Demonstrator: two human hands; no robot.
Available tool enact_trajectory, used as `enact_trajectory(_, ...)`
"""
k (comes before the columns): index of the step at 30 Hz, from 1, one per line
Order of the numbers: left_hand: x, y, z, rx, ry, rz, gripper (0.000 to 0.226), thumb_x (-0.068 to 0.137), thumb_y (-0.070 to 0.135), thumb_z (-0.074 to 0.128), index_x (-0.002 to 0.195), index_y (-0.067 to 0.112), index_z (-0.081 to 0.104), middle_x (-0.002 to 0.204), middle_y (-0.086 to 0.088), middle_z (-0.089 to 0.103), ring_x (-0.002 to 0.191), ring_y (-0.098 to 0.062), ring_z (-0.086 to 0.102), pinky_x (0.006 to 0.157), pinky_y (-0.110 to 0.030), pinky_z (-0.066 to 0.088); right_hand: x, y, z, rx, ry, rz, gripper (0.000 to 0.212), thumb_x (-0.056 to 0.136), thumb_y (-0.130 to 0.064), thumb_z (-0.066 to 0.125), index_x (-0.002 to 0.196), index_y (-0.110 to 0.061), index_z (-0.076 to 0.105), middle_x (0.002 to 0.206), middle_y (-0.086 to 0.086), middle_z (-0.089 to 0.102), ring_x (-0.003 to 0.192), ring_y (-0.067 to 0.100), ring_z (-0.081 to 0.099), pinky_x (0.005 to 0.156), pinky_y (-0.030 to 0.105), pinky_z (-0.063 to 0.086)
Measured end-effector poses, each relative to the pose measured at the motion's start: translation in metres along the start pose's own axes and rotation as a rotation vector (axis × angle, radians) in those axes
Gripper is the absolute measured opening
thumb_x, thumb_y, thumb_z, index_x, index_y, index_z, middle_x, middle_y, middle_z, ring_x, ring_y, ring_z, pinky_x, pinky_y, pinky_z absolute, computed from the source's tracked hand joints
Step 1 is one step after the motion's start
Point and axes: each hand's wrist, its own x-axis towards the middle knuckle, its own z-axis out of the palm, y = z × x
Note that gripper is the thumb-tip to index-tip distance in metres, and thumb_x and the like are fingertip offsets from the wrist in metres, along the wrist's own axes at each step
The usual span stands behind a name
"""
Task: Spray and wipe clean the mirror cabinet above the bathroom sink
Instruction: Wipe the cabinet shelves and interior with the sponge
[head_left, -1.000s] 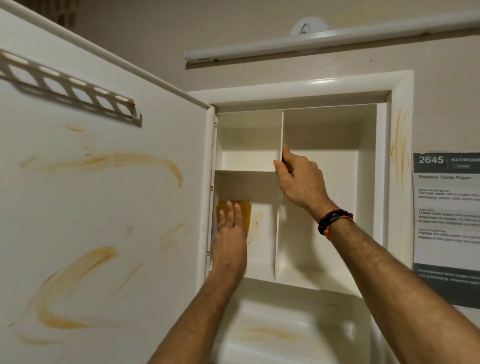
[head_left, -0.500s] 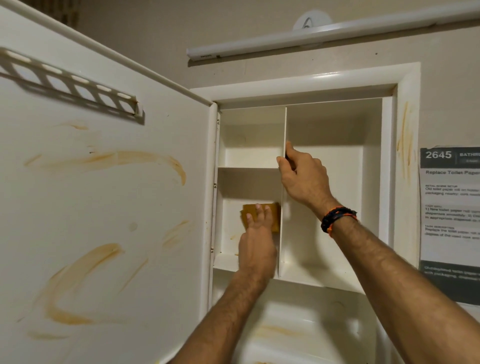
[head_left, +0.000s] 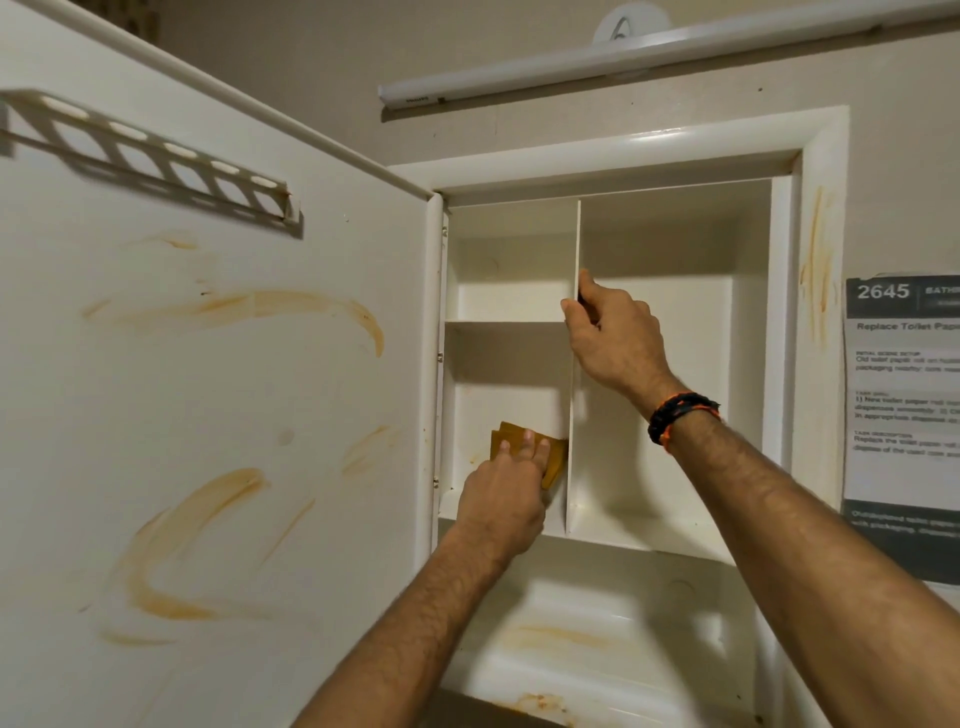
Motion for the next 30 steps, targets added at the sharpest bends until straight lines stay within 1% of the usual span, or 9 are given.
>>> enact_trajectory(5,0.0,-0.01,-0.005,0.065,-0.001,-0.082,0.085,0.091,0.019,0.065,0.156,0.014,0.01,0.163,-0.007,0.015,0.14,-0.032,0.035,0.109,-0.044,0.038,0.0,0.002,0.001,0.011,-0.003,0.015,0.025,0.102,-0.031,0.04,0.113,-0.014,0.054,0.066,-0.006,0.049,0.076,0.027,0.052,0.067,0.032,0.038)
enact_trajectory(12,-0.003,-0.014,-0.005,-0.073,0.042,-0.314,0.074,0.094,0.013,0.056,0.153,0.003,0.013,0.153,-0.015,0.035,0.124,-0.028,0.052,0.101,-0.035,0.045,0.0,0.003,0.003,0.012,0.002,0.02,0.029,0.103,-0.032,0.039,0.121,-0.014,0.053,0.068,-0.006,0.049,0.078,0.026,0.052,0.069,0.033,0.041)
enact_trajectory(14,-0.003,-0.009,-0.005,-0.084,0.031,-0.338,0.067,0.094,0.013,0.055,0.15,0.0,0.021,0.145,-0.017,0.044,0.12,-0.028,0.054,0.097,-0.033,0.048,0.001,0.003,0.003,0.011,0.003,0.022,0.029,0.102,-0.032,0.039,0.12,-0.015,0.053,0.067,-0.007,0.048,0.077,0.025,0.052,0.067,0.033,0.039)
enact_trajectory(15,-0.003,-0.007,-0.006,-0.072,0.022,-0.336,0.06,0.093,0.013,0.056,0.146,-0.001,0.031,0.139,-0.016,0.05,0.116,-0.027,0.057,0.093,-0.033,0.049,0.001,0.003,0.003,0.009,0.002,0.021,0.028,0.102,-0.032,0.039,0.12,-0.015,0.053,0.066,-0.008,0.047,0.077,0.025,0.052,0.067,0.033,0.039)
enact_trajectory(17,-0.004,-0.004,-0.01,-0.034,-0.012,-0.303,0.033,0.091,0.015,0.058,0.122,0.004,0.053,0.121,-0.011,0.061,0.101,-0.023,0.062,0.082,-0.032,0.052,0.001,0.003,0.004,0.002,-0.001,0.014,0.029,0.102,-0.031,0.038,0.12,-0.014,0.053,0.067,-0.008,0.047,0.077,0.025,0.052,0.067,0.034,0.041)
enact_trajectory(19,-0.008,-0.002,-0.012,-0.025,-0.041,-0.269,0.01,0.091,0.018,0.058,0.097,0.011,0.056,0.105,-0.007,0.065,0.084,-0.02,0.058,0.072,-0.03,0.049,0.001,0.003,0.004,-0.003,0.004,0.011,0.029,0.103,-0.031,0.038,0.122,-0.014,0.052,0.067,-0.009,0.046,0.077,0.025,0.052,0.067,0.034,0.041)
enact_trajectory(25,-0.009,0.008,-0.013,-0.145,-0.073,-0.214,0.019,0.091,0.024,0.054,0.103,0.011,0.061,0.097,-0.006,0.064,0.083,-0.021,0.054,0.074,-0.033,0.044,0.001,0.003,0.005,-0.005,0.018,0.022,0.032,0.102,-0.031,0.038,0.125,-0.015,0.053,0.068,-0.007,0.046,0.078,0.025,0.052,0.068,0.035,0.041)
enact_trajectory(27,-0.009,0.017,-0.015,-0.194,-0.096,-0.18,0.018,0.09,0.022,0.05,0.097,0.01,0.061,0.093,-0.006,0.063,0.082,-0.023,0.055,0.077,-0.035,0.047,0.001,0.003,0.006,-0.004,0.018,0.017,0.032,0.102,-0.031,0.038,0.126,-0.015,0.052,0.071,-0.005,0.048,0.079,0.026,0.053,0.069,0.036,0.043)
enact_trajectory(30,-0.011,0.024,-0.021,-0.182,-0.12,-0.12,0.02,0.086,0.018,0.046,0.09,0.01,0.064,0.081,-0.004,0.058,0.074,-0.023,0.052,0.07,-0.033,0.043,0.001,0.004,0.005,0.009,0.011,0.02,0.029,0.102,-0.032,0.039,0.121,-0.015,0.053,0.069,-0.006,0.048,0.078,0.027,0.053,0.068,0.035,0.041)
